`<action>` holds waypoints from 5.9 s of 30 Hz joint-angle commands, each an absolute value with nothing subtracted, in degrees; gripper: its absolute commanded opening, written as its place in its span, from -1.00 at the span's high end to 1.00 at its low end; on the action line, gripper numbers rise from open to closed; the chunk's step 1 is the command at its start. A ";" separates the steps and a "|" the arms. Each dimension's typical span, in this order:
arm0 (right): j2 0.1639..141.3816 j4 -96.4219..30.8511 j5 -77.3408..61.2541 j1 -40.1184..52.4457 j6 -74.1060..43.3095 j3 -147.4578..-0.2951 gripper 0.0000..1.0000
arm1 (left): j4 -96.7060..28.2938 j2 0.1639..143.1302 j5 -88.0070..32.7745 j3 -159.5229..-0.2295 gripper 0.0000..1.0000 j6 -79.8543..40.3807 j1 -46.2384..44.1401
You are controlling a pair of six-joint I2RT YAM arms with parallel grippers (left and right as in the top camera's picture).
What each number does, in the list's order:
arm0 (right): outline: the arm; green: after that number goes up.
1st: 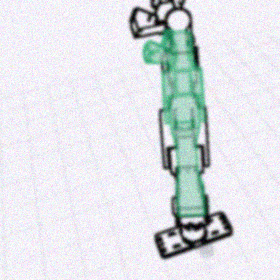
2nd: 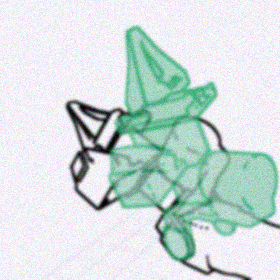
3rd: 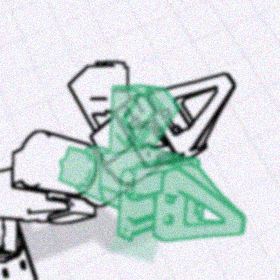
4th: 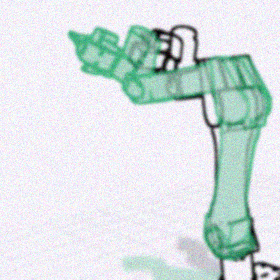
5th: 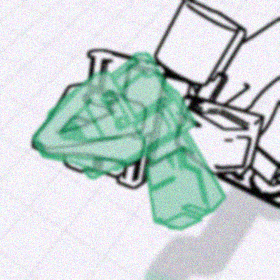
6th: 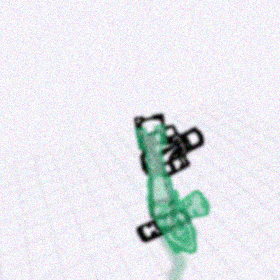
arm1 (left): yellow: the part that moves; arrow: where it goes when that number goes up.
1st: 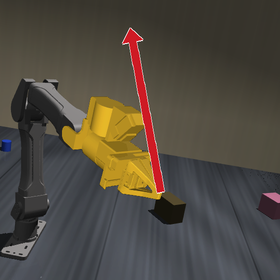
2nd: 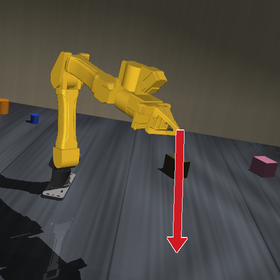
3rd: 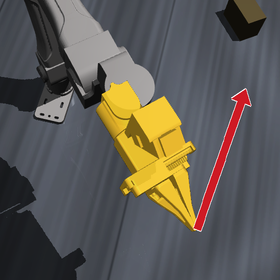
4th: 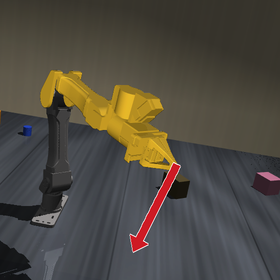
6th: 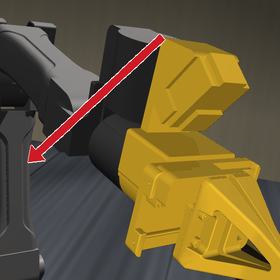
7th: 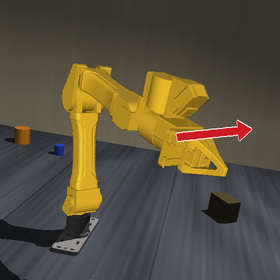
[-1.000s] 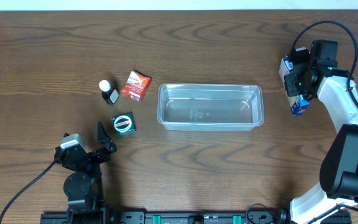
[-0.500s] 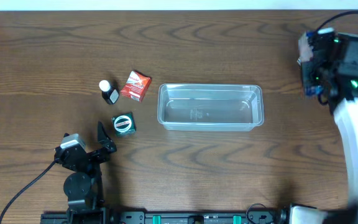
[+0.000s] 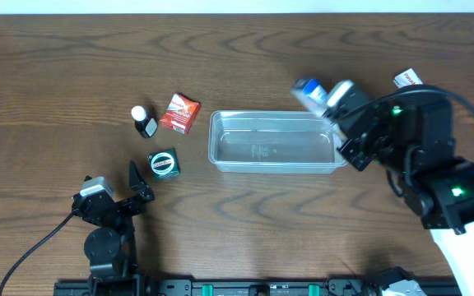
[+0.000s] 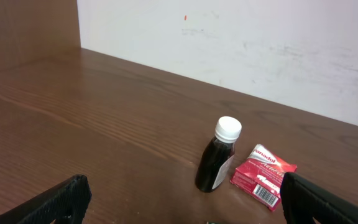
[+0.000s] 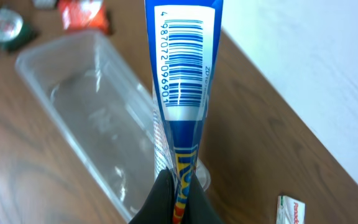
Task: Pack container
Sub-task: 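Carry the blue box with right gripper over the clear container, then lower the blue box into the container and open right gripper, then move right gripper to the white Panadol box and grasp it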
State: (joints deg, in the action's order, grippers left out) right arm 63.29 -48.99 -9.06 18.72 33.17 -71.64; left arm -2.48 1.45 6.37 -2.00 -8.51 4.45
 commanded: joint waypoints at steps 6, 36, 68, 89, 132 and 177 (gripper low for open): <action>69.52 -49.56 -4.29 21.87 47.99 -72.31 0.97 | -3.57 1.45 6.50 -0.23 -0.96 -7.53 4.54; 85.54 -48.95 -9.93 24.82 67.02 -72.27 0.98 | -3.57 1.45 6.50 -0.23 -0.96 -7.53 4.54; 97.97 -44.10 -11.14 20.62 66.94 -72.03 0.97 | -3.57 1.45 6.50 -0.23 -0.96 -7.53 4.54; 100.86 -36.53 -10.37 19.70 66.32 -67.70 0.97 | -3.57 1.45 6.50 -0.23 -0.96 -7.53 4.54; 90.43 -36.88 -10.59 24.18 61.06 -68.07 0.24 | -3.57 1.45 6.50 -0.23 -0.96 -7.53 4.54; 87.83 -29.28 -5.56 -8.08 6.92 -75.92 -0.99 | -3.57 1.45 6.50 -0.23 -0.96 -7.53 4.54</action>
